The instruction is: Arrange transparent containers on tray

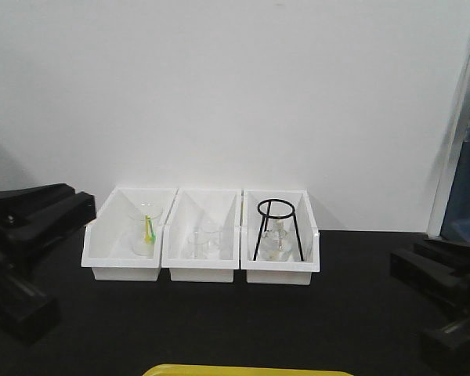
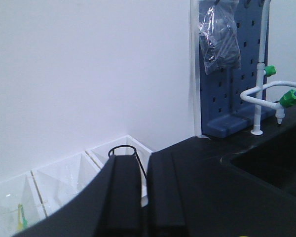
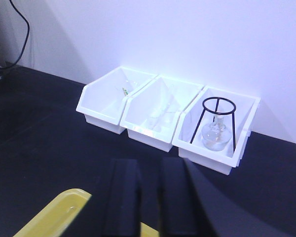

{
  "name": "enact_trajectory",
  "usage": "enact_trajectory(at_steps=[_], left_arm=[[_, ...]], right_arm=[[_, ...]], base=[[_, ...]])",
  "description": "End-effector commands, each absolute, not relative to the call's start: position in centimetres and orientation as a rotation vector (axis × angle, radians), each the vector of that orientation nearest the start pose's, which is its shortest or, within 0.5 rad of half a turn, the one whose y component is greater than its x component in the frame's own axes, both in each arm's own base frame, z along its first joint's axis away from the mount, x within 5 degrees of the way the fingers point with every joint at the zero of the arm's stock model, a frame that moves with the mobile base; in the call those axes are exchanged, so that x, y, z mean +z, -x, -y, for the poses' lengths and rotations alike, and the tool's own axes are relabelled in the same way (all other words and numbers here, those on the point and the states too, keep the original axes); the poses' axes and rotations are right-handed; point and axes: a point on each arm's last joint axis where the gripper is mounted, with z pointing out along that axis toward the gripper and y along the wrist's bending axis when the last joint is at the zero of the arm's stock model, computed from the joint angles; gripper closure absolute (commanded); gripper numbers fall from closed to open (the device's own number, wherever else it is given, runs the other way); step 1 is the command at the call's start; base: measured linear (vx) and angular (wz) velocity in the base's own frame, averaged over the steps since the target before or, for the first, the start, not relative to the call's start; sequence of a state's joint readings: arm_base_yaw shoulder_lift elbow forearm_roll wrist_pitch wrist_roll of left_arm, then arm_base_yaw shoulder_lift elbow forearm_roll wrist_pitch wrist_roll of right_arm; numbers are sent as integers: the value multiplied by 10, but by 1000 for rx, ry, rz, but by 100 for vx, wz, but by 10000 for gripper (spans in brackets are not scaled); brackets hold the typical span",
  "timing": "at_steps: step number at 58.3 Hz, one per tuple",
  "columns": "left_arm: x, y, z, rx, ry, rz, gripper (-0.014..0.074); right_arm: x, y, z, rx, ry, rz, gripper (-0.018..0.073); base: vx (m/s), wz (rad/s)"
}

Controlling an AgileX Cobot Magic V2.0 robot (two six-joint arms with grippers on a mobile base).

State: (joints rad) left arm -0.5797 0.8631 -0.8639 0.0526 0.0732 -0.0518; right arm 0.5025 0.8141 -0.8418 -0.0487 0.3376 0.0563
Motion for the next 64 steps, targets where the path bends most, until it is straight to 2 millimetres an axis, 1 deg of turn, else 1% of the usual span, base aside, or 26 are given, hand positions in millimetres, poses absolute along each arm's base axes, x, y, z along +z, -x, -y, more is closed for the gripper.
enact_trajectory(at_steps=[1, 8, 15, 43, 47, 52, 54, 58, 64], left_arm=[[429, -139, 90, -444, -434, -1395, 468], [434, -126, 81, -447, -426, -1384, 541], [436, -123, 79, -450, -421, -1369, 580], [436, -123, 80, -449, -422, -1372, 587], [429, -123, 79, -384, -472, -1372, 587], [411, -117, 74, -315, -525, -1378, 587], [403, -112, 70, -302, -533, -1377, 587], [383, -102, 63, -308, -522, -1398, 587], [345, -86, 45, -284, -448, -1452, 587]], right_arm=[[402, -143, -76, 355, 411, -1659, 453], [402, -141, -74, 355, 411, -1667, 521], [402, -141, -75, 354, 412, -1668, 557], [402, -141, -75, 354, 412, -1668, 561], [402, -141, -75, 354, 412, -1668, 561], [402, -141, -75, 354, 412, -1668, 560], [402, -141, -75, 354, 412, -1668, 560], [402, -141, -75, 354, 412, -1668, 561], [402, -141, -75, 354, 412, -1668, 560]], base=[[0, 0], [0, 0], [0, 0], [0, 0], [0, 0], [0, 0], [0, 0], [0, 0], [0, 0]])
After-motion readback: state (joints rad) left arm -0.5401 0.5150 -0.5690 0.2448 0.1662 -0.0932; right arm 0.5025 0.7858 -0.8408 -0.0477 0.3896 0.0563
